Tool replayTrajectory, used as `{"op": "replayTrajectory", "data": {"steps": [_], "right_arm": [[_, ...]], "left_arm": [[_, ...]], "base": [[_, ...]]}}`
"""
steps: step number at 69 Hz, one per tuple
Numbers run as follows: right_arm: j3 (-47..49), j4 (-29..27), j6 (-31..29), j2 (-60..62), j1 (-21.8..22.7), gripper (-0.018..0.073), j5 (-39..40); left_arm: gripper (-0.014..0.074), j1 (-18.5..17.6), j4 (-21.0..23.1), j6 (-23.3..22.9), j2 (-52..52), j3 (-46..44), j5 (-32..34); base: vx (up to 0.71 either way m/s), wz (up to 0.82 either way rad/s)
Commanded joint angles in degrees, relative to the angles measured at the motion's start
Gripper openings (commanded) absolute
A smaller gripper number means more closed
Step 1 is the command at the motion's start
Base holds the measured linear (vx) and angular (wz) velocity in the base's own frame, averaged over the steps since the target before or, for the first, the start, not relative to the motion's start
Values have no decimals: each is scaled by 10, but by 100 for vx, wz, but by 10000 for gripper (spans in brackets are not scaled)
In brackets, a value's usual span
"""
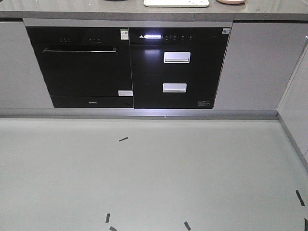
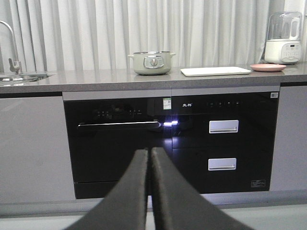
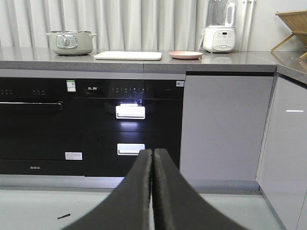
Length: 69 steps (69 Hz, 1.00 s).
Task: Transfer vegetables to tray and serve
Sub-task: 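Drive the base toward the counter with the tray and pot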
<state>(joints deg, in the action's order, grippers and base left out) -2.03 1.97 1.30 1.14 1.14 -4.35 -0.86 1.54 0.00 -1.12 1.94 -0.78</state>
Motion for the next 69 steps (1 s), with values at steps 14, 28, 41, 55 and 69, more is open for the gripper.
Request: {"op": "replayTrajectory", "data": {"steps": [14, 28, 41, 55, 69], "right_arm": [[-1, 4, -1, -2, 1, -4, 43], [-1, 4, -1, -2, 1, -4, 43], [-1, 4, -1, -2, 1, -4, 43], [-1, 4, -1, -2, 1, -4, 43], [-1, 4, -1, -2, 1, -4, 43]], "left_arm": [[-6, -2, 5, 0, -4, 9, 40], [-6, -2, 5, 0, -4, 9, 40], [-6, -2, 5, 0, -4, 9, 40], [-6, -2, 5, 0, -4, 9, 40], [-6, -2, 5, 0, -4, 9, 40]], "base": [[21, -5], [21, -6], [20, -6], [20, -6], [20, -8]]}}
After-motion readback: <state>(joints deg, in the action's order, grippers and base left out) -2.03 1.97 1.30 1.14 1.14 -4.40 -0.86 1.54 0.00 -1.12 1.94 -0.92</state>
